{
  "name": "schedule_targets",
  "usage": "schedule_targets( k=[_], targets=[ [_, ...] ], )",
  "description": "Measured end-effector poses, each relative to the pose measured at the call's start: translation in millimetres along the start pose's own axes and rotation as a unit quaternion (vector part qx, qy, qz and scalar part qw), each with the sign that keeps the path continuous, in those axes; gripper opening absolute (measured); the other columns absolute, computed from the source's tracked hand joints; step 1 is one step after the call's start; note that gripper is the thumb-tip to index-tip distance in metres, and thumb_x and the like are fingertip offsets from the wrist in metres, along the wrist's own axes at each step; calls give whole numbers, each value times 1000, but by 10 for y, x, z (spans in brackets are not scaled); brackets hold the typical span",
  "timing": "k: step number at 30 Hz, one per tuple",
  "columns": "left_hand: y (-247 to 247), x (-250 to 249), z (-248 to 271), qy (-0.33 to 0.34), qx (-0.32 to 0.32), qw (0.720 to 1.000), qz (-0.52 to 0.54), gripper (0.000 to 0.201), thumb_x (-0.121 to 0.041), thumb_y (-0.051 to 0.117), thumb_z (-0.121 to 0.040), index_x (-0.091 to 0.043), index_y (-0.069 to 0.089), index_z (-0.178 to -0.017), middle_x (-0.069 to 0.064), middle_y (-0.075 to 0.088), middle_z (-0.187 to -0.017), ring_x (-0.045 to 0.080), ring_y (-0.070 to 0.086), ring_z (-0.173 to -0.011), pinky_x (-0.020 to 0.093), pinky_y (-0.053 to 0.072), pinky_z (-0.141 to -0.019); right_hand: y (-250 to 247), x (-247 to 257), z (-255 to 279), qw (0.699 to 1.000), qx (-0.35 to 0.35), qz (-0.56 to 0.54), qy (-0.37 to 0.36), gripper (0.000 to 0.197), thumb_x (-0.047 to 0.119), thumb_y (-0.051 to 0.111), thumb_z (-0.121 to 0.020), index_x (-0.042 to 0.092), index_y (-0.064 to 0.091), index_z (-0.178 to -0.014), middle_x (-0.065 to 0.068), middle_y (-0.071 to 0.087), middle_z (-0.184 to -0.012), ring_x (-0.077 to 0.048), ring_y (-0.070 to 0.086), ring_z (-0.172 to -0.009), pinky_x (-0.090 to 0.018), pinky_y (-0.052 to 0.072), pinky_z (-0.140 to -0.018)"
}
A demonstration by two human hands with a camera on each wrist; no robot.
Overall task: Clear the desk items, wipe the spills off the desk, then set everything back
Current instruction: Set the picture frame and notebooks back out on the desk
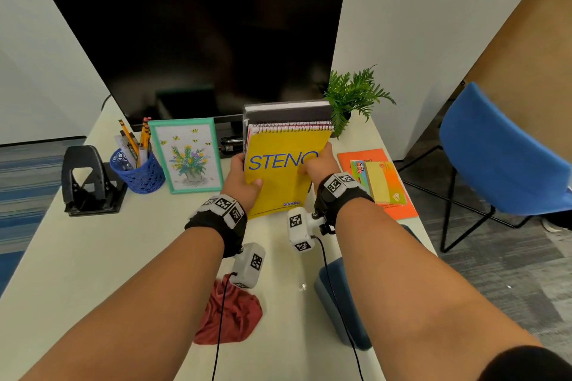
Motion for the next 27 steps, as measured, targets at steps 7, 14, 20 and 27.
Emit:
schedule_targets(
  k=[7, 14, 20, 27],
  targets=[
    [36, 26, -18, -32, -16, 999, -12, 54, -3, 57, -89, -11, 31, -136, 3, 56, -107, 24, 56, -98, 25, 38, -79, -8, -283, 140, 994, 24, 108, -7, 49, -5, 49, -88, 13, 38, -132, -16, 59, -118, -35, 57, -108, -33, 42, -83],
    [150, 216, -40, -95, 13, 992, -77, 48, -7, 52, -93, -8, 32, -136, 16, 56, -126, 36, 57, -110, 36, 44, -89, 38, -401, 11, 979, 44, 197, 14, 48, 8, 51, -93, 15, 32, -137, -14, 56, -126, -35, 55, -114, -38, 43, -92],
    [146, 266, -134, -123, 20, 990, -73, 44, -23, 44, -99, -10, 34, -139, 17, 54, -129, 36, 54, -115, 36, 43, -91, 71, -437, -170, 952, 59, 298, 31, 46, 24, 50, -95, 8, 37, -136, -15, 55, -128, -34, 56, -115, -35, 43, -90],
    [220, 492, -154, -209, 89, 956, -185, 54, -39, 33, -101, -1, 40, -137, 20, 47, -138, 34, 47, -125, 38, 38, -101, 158, -714, -328, 874, 123, 462, 87, 39, 37, 56, -83, 18, 58, -118, -7, 62, -122, -31, 60, -107, -37, 48, -93]
  ],
)
Point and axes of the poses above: each hand's wrist, its own z-axis away from the middle knuckle, its own y-axis out of the palm, x = y × z, the point moved 1 cm from there along -z, towards the middle knuckle
